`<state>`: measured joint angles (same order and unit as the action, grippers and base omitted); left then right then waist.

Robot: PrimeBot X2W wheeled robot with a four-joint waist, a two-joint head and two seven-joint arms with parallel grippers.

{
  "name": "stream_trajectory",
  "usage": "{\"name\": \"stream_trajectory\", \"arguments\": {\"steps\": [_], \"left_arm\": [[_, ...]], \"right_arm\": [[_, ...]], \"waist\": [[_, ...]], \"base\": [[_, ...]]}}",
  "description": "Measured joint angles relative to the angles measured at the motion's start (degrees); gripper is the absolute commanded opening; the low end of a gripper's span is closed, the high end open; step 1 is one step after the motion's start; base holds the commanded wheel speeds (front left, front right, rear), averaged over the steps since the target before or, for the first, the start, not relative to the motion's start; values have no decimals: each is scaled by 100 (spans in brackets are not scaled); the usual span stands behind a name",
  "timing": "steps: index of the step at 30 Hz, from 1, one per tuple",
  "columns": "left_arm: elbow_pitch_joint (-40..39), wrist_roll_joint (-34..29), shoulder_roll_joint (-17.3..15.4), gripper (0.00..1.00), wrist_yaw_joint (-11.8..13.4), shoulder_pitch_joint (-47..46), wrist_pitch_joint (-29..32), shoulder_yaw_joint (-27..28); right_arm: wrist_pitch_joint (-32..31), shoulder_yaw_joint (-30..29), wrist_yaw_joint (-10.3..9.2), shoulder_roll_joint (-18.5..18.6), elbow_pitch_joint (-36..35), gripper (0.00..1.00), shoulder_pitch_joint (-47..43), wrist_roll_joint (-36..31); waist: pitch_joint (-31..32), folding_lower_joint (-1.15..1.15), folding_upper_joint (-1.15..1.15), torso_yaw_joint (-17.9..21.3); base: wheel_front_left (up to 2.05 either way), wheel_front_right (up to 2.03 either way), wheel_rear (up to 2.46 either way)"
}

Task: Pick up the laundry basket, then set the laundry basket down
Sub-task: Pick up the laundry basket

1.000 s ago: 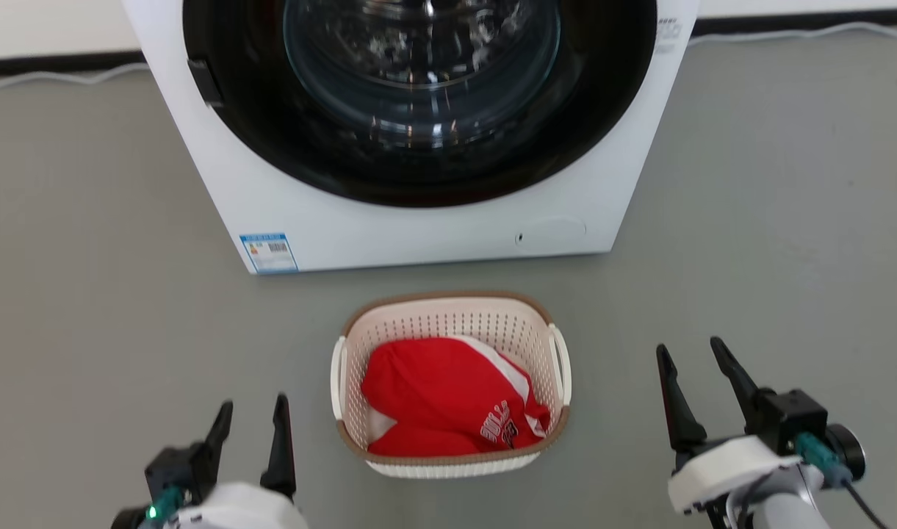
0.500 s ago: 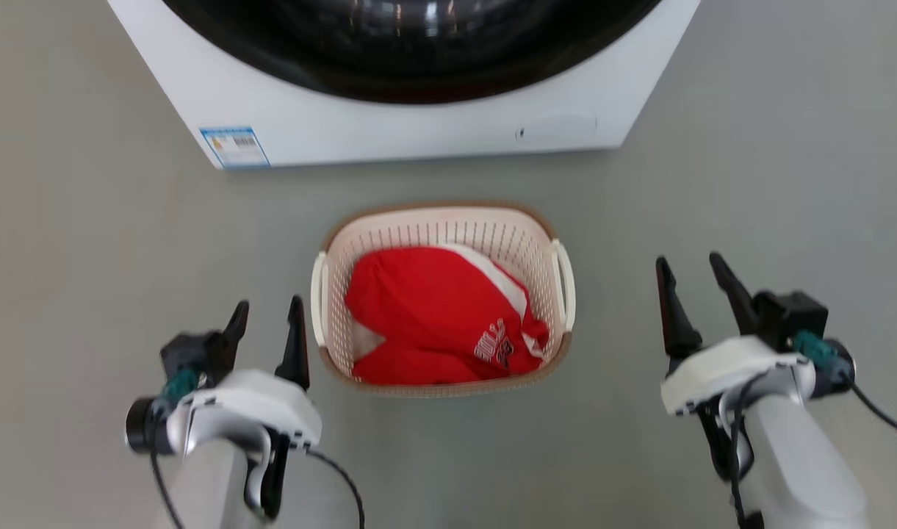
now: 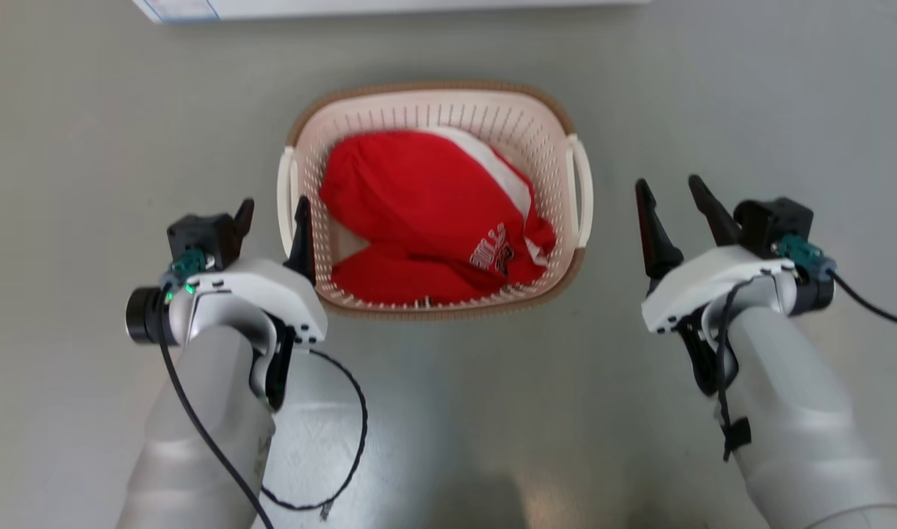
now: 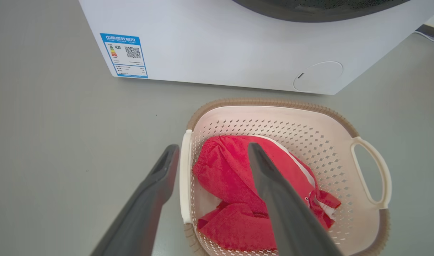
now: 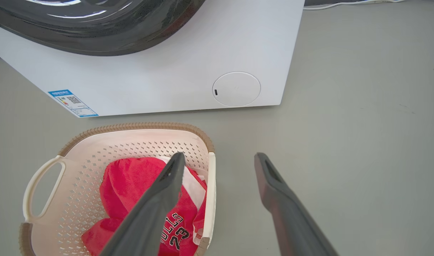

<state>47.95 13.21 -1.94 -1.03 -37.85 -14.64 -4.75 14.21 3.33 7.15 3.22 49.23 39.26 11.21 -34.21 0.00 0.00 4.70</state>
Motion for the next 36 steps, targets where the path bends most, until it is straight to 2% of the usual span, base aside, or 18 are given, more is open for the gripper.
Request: {"name": "stream_trajectory", "arguments": {"steps": [14, 36], "left_arm": [[431, -275, -29, 100, 152, -904, 0, 216], [523, -464, -7, 100, 152, -1234, 0, 314]], "right_arm": [[0, 244, 0, 5, 80, 100, 698, 54], [0, 243, 0, 12, 3, 100, 948, -8]], "waist": [[-1136, 0, 0, -16], [-1750, 0, 0, -128]], "base": [[0, 0, 0], [0, 0, 0]]}}
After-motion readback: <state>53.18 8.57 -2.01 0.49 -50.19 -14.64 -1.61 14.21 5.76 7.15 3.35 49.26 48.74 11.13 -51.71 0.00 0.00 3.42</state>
